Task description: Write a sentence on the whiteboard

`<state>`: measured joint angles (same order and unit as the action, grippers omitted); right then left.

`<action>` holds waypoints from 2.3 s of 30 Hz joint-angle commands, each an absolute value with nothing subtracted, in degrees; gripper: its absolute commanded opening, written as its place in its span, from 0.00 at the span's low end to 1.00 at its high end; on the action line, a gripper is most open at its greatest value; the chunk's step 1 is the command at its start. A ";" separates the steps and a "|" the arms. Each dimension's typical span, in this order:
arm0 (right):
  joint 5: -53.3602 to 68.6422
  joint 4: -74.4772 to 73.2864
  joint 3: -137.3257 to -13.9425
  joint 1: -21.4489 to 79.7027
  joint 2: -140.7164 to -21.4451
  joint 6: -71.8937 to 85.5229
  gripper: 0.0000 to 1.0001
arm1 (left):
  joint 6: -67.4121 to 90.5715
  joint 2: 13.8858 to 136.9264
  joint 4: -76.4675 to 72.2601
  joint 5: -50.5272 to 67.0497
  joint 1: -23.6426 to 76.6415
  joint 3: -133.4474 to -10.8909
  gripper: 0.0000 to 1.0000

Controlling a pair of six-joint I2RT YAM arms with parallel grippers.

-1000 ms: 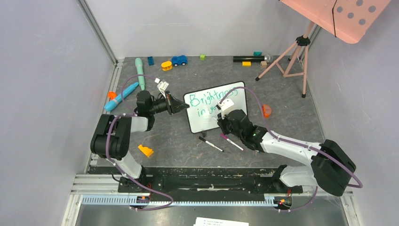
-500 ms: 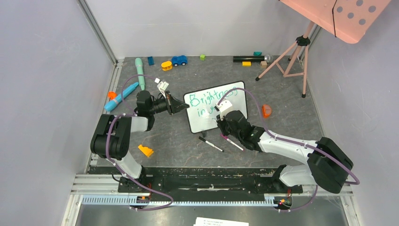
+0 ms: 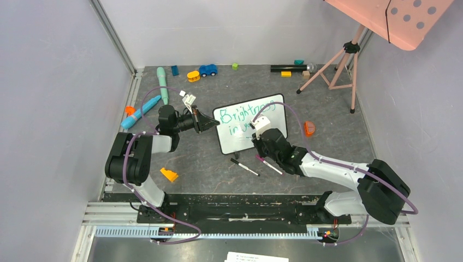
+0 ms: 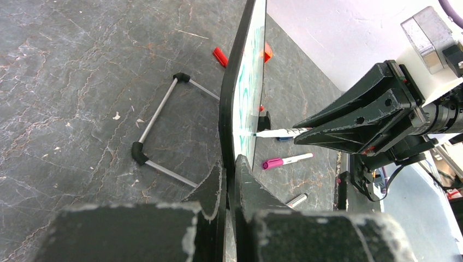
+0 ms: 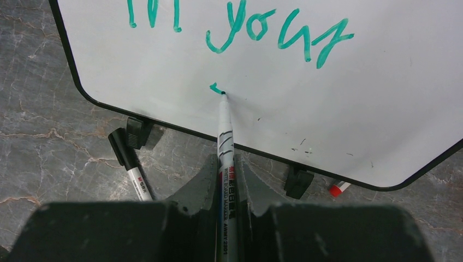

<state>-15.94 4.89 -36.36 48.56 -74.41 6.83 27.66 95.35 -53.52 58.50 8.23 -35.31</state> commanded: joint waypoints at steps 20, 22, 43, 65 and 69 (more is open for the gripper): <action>-16.56 6.12 -39.95 48.24 -75.11 5.61 0.00 | 20.65 95.47 -53.02 58.45 8.80 -35.76 0.02; -16.19 6.33 -39.82 48.30 -75.00 5.53 0.00 | 20.65 95.46 -53.00 58.45 8.83 -35.76 0.02; -14.57 4.64 -37.12 48.32 -74.77 5.37 0.00 | 20.63 95.49 -53.04 58.45 8.81 -35.70 0.02; -17.28 1.74 -37.04 48.17 -73.12 4.71 0.00 | 20.65 95.37 -52.93 58.45 8.84 -35.75 0.02; -18.66 1.28 -37.26 48.00 -73.12 4.74 0.00 | 20.55 95.30 -52.91 58.45 8.81 -35.70 0.02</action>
<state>-15.59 1.69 -37.08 48.53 -74.35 5.50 27.64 95.35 -53.47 58.52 8.23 -35.31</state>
